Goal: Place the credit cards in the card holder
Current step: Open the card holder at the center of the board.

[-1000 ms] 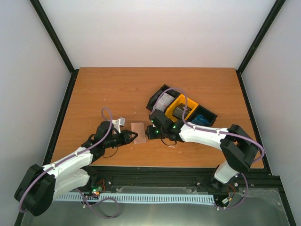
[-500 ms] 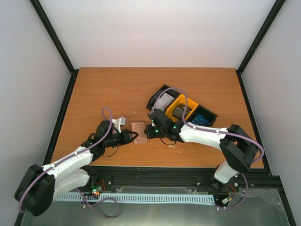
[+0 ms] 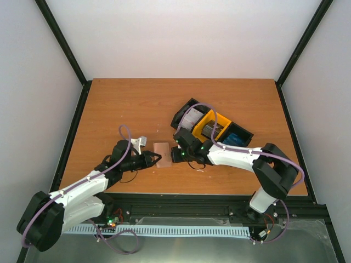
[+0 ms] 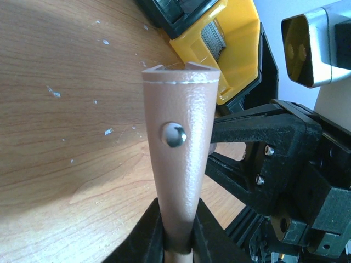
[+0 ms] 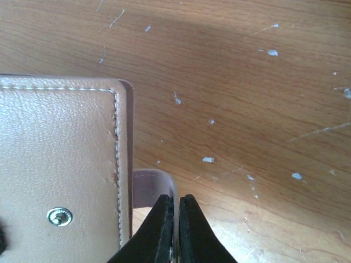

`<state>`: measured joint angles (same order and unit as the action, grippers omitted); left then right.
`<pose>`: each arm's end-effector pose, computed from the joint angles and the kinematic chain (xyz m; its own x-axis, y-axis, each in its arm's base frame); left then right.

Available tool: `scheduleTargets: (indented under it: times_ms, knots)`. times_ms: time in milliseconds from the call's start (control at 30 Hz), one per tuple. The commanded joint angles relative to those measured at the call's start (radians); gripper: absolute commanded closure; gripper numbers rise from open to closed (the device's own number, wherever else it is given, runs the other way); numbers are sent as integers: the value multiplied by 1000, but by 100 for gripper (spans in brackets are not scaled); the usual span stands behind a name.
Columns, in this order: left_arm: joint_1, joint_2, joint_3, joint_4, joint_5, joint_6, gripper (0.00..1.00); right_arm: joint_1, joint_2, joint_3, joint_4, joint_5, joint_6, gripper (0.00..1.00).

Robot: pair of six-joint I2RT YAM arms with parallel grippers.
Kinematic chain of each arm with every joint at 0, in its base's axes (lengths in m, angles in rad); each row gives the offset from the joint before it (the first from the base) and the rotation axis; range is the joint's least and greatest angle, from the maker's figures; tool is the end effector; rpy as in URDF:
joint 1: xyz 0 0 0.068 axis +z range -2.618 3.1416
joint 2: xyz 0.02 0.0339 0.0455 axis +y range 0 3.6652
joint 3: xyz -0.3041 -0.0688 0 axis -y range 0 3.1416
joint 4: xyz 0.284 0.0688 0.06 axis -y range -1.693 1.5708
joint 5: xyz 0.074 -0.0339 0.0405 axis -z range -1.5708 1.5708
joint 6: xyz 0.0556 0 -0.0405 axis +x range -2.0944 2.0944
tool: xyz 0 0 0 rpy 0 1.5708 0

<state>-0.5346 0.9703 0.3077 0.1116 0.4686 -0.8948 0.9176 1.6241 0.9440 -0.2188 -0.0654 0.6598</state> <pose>0.1716 -0.1308 0.1723 -0.8948 -0.2790 -0.3486 0.1402 0.5658 -0.8126 0.2252 0.3003 0.1839 -0.8767 -0.1392 -0.4605 -0.3541 0.8346 0.4220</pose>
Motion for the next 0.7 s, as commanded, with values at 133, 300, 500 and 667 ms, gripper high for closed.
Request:
scheduleTargets:
  times_ms: [133, 300, 500, 667]
  knots:
    - [2, 17, 36, -59, -105, 11, 30, -4, -70, 7, -82, -6, 1, 97]
    - [2, 57, 18, -30, -115, 7, 12, -3, -90, -1, -145, -44, 15, 97]
    - [2, 118, 25, 2, -105, 17, 5, -3, -108, 15, -162, -58, 16, 97]
    - [3, 163, 57, 20, -52, 56, 5, -5, -117, 33, -148, -75, 4, 97]
